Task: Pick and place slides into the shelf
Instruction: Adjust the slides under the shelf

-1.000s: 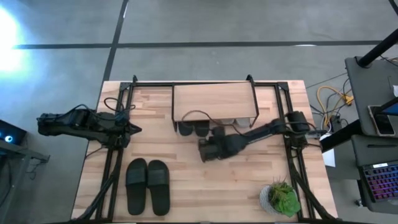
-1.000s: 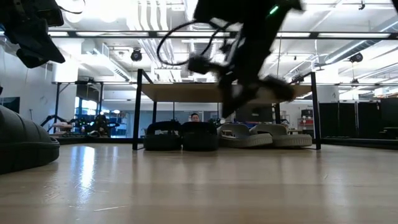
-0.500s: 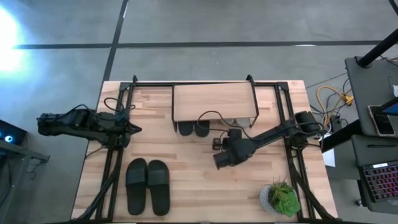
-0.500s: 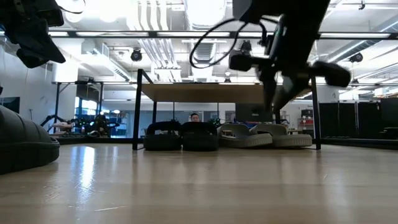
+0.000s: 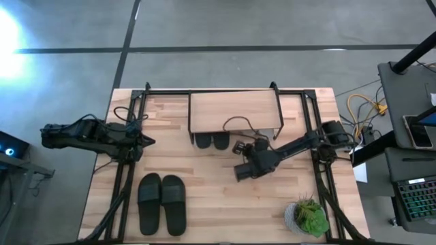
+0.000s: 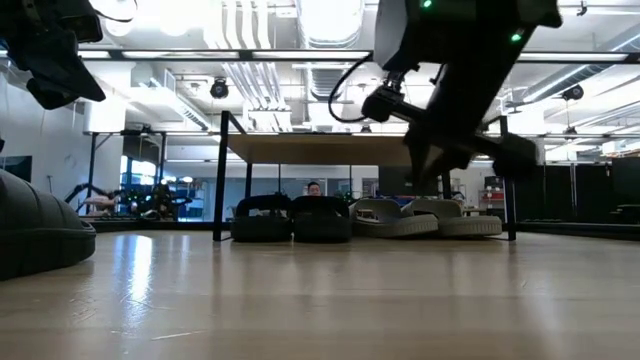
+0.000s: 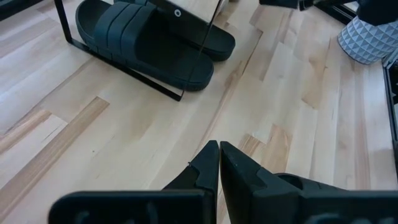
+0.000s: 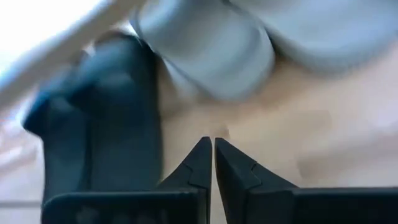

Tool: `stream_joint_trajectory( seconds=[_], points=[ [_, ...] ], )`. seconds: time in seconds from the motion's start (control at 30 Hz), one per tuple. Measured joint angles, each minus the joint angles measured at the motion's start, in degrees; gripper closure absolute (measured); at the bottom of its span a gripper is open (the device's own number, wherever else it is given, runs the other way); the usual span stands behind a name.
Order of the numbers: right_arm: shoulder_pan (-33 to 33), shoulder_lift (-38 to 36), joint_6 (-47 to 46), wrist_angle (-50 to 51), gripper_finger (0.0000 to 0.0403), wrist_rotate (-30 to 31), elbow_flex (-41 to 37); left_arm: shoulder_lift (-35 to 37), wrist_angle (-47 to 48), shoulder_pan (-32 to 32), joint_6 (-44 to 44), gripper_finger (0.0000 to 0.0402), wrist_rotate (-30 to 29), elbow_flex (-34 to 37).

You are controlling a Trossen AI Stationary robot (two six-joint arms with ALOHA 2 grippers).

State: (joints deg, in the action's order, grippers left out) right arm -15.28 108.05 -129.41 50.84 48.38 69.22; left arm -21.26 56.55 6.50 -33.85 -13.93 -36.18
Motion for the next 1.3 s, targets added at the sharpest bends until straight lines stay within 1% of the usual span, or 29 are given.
stream_joint_trajectory(
  seconds=[0.07,0.13,0.2,0.27,0.37,0.53,0.67,0.77,0.9,1.1,1.3],
  points=[
    [0.9,0.0,2.39,0.1,0.039,3.7,0.05,-0.04,-0.02,0.0,0.0,0.0402,0.0,0.0],
    [1.79,0.0,7.98,0.11,0.039,6.88,0.26,-0.07,0.0,0.0,0.02,0.0402,0.01,0.0],
    [2.88,0.0,15.41,-0.1,0.039,7.17,0.42,-0.07,0.0,0.0,0.03,0.0402,0.01,0.0],
    [3.88,0.17,21.09,-0.5,0.039,6.18,0.38,-0.02,0.0,0.0,0.04,0.0402,0.02,0.0],
    [4.82,1.06,25.35,-0.48,0.039,5.86,-0.11,0.0,0.0,0.0,0.04,0.0402,0.01,0.0],
    [5.59,4.55,25.8,-0.54,0.039,5.73,-0.89,-0.04,-0.02,0.0,0.04,0.0402,0.02,0.0],
    [5.59,7.58,22.8,-0.77,0.039,6.24,-0.89,0.0,-0.02,0.0,0.07,0.0402,0.02,0.0],
    [5.57,8.92,21.54,-0.85,0.039,9.16,-0.62,0.0,-0.01,0.0,0.07,0.0402,0.03,0.0],
    [6.02,9.86,23.38,-0.94,0.039,12.37,-0.65,0.0,0.0,0.0,0.07,0.0402,0.04,0.0],
    [7.34,13.4,25.22,-3.67,0.039,13.36,-0.31,-0.01,-0.01,0.0,0.04,0.0402,0.02,0.0],
    [7.52,16.41,25.95,-4.02,0.039,14.42,0.3,-0.07,-0.04,0.0,0.04,0.0402,0.04,0.0]
  ],
)
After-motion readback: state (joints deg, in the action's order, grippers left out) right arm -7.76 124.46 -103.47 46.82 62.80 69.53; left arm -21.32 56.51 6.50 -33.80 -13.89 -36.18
